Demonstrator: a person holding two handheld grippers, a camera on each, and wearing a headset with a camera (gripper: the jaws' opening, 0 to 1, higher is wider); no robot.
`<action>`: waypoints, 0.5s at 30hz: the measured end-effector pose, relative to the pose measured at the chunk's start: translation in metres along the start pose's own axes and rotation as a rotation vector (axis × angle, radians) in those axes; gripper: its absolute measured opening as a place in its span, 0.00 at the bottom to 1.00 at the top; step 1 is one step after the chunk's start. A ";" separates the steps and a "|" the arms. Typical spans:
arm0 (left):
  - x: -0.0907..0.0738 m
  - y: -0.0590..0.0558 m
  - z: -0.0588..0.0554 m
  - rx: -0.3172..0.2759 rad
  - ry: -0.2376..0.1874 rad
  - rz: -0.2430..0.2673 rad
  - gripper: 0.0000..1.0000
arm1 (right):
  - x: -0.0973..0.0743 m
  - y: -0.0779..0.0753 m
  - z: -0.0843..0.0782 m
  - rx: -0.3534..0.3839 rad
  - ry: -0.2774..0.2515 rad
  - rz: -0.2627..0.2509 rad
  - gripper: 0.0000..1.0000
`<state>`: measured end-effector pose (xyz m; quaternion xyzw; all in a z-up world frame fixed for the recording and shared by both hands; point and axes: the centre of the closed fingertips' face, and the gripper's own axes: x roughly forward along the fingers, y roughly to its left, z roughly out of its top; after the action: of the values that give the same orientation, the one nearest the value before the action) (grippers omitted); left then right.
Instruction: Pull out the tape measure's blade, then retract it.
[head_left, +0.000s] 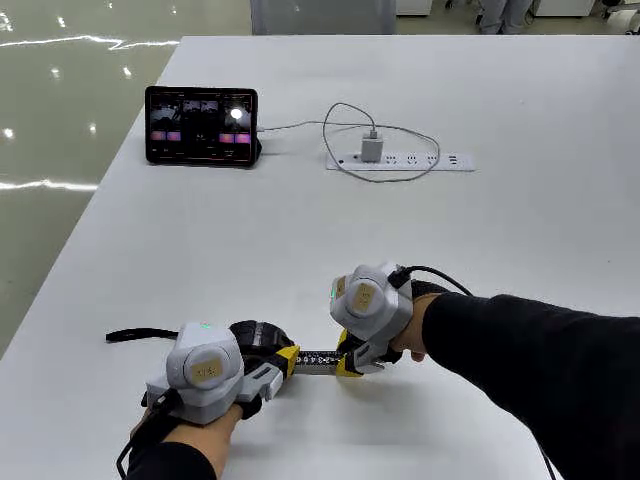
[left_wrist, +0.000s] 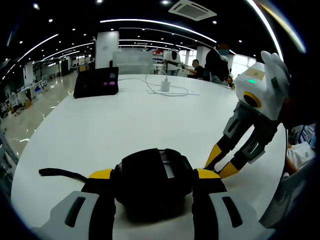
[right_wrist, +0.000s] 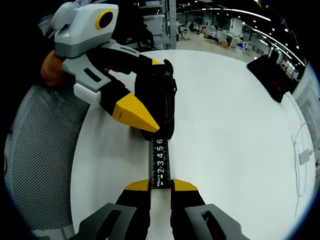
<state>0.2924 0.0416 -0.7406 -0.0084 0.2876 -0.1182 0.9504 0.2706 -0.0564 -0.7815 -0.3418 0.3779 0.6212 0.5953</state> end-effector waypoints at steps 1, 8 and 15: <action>0.000 0.000 0.000 0.000 0.000 0.000 0.57 | 0.000 0.000 0.000 0.000 -0.001 0.001 0.11; 0.000 0.000 0.000 -0.003 0.000 -0.001 0.57 | 0.002 0.001 0.004 -0.003 -0.008 0.000 0.11; 0.000 0.000 0.000 -0.005 0.002 -0.001 0.57 | 0.003 0.000 0.007 0.009 -0.020 -0.008 0.11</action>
<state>0.2920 0.0419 -0.7406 -0.0110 0.2889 -0.1182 0.9500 0.2703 -0.0487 -0.7810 -0.3345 0.3733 0.6205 0.6031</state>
